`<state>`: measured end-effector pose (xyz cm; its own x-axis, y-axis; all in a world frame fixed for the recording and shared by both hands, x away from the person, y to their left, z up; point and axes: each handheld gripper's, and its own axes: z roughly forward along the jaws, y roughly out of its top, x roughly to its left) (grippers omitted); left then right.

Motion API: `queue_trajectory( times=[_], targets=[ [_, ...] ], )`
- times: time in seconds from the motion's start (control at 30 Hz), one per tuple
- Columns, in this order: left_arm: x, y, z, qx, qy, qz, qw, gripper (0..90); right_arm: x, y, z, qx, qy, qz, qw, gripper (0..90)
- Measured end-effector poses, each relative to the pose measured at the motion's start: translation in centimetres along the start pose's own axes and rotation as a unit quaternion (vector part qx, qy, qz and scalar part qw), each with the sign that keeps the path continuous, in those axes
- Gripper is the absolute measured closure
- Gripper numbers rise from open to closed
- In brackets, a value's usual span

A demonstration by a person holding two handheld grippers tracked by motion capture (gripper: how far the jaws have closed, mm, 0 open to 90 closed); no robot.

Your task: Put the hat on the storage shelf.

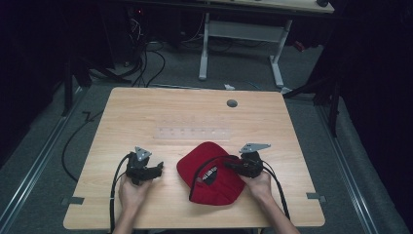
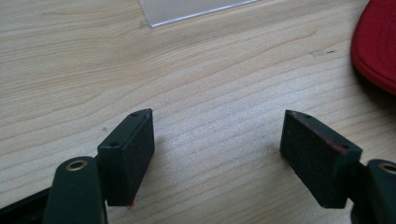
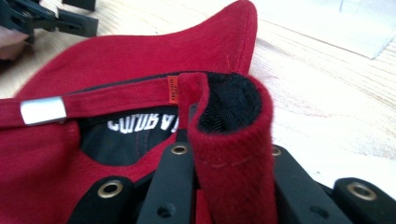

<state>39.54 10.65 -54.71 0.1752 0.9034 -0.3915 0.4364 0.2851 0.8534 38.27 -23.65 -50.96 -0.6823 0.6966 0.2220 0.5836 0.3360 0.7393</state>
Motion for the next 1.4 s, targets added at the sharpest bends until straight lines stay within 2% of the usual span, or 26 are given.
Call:
queue_trajectory(
  times=[0.23,0.43,0.47,0.53,0.57,0.6,0.67,0.7,0.77,0.83,0.9,1.0,1.03,1.07,1.1,1.13,1.2,1.27,1.33,1.37,1.4],
  targets=[
    [0.0,-0.2,-0.4,0.006,-0.016,0.008,0.9998,26.6,0.0,0.0,-0.5,-0.005,0.019,0.020,0.9996,84.3],
    [-0.5,-0.6,-1.3,0.011,-0.036,0.038,0.9986,27.8,0.0,0.2,-1.1,-0.012,0.029,0.027,0.9991,84.5],
    [-0.5,-0.6,-1.3,0.011,-0.036,0.038,0.9986,27.8,0.0,0.2,-1.1,-0.012,0.029,0.027,0.9991,84.5],
    [-0.9,-0.7,-1.6,0.012,-0.050,0.043,0.9978,27.3,0.0,0.5,-1.4,-0.018,0.034,0.033,0.9987,84.5],
    [-1.6,-0.7,-2.0,0.012,-0.066,0.047,0.9966,26.8,0.0,0.6,-1.6,-0.019,0.035,0.034,0.9986,84.5],
    [-1.6,-0.7,-2.0,0.012,-0.066,0.047,0.9966,26.3,0.0,0.6,-1.6,-0.019,0.035,0.034,0.9986,84.5],
    [-2.4,-0.8,-2.5,0.012,-0.085,0.056,0.9948,25.2,0.0,1.0,-2.1,-0.024,0.033,0.038,0.9984,84.5],
    [-2.4,-0.8,-2.5,0.012,-0.085,0.056,0.9948,24.2,0.0,1.0,-2.1,-0.024,0.033,0.038,0.9984,84.5],
    [-3.2,-0.7,-3.0,0.011,-0.097,0.067,0.9930,23.0,-0.1,1.2,-2.5,-0.031,0.037,0.043,0.9979,84.5],
    [-3.4,-0.7,-3.2,0.011,-0.102,0.066,0.9925,22.7,-0.4,1.4,-2.8,-0.036,0.040,0.052,0.9972,84.5],
    [-4.0,-0.8,-3.6,0.016,-0.114,0.071,0.9908,22.3,-0.5,1.4,-3.1,-0.040,0.043,0.062,0.9963,84.5],
    [-4.6,-1.1,-4.0,0.027,-0.125,0.080,0.9887,21.6,-0.8,1.4,-3.4,-0.040,0.040,0.065,0.9963,84.5],
    [-4.6,-1.1,-4.0,0.027,-0.125,0.080,0.9887,21.2,-0.8,1.4,-3.5,-0.041,0.039,0.068,0.9961,84.5],
    [-5.1,-1.3,-4.2,0.032,-0.129,0.092,0.9868,20.7,-0.9,1.4,-3.6,-0.042,0.040,0.069,0.9959,84.6],
    [-5.1,-1.3,-4.2,0.032,-0.129,0.092,0.9868,20.4,-0.9,1.4,-3.6,-0.042,0.040,0.069,0.9959,84.6],
    [-5.7,-1.4,-4.6,0.031,-0.136,0.110,0.9841,20.3,-1.0,1.5,-3.8,-0.047,0.043,0.072,0.9954,84.6],
    [-6.0,-1.5,-4.7,0.029,-0.140,0.110,0.9836,19.9,-1.2,1.5,-4.0,-0.053,0.049,0.078,0.9944,84.6],
    [-6.8,-1.6,-5.1,0.026,-0.153,0.115,0.9811,19.8,-1.1,1.8,-4.3,-0.054,0.049,0.079,0.9942,84.6],
    [-6.9,-1.6,-5.2,0.026,-0.156,0.115,0.9806,20.0,-1.0,2.2,-4.5,-0.056,0.047,0.075,0.9945,84.6],
    [-7.2,-1.6,-5.2,0.032,-0.165,0.105,0.9801,20.5,-0.9,2.3,-4.7,-0.059,0.047,0.072,0.9945,84.6],
    [-7.3,-1.7,-5.2,0.034,-0.166,0.103,0.9801,20.6,-0.8,2.5,-4.9,-0.063,0.048,0.071,0.9943,84.6]
  ],
)
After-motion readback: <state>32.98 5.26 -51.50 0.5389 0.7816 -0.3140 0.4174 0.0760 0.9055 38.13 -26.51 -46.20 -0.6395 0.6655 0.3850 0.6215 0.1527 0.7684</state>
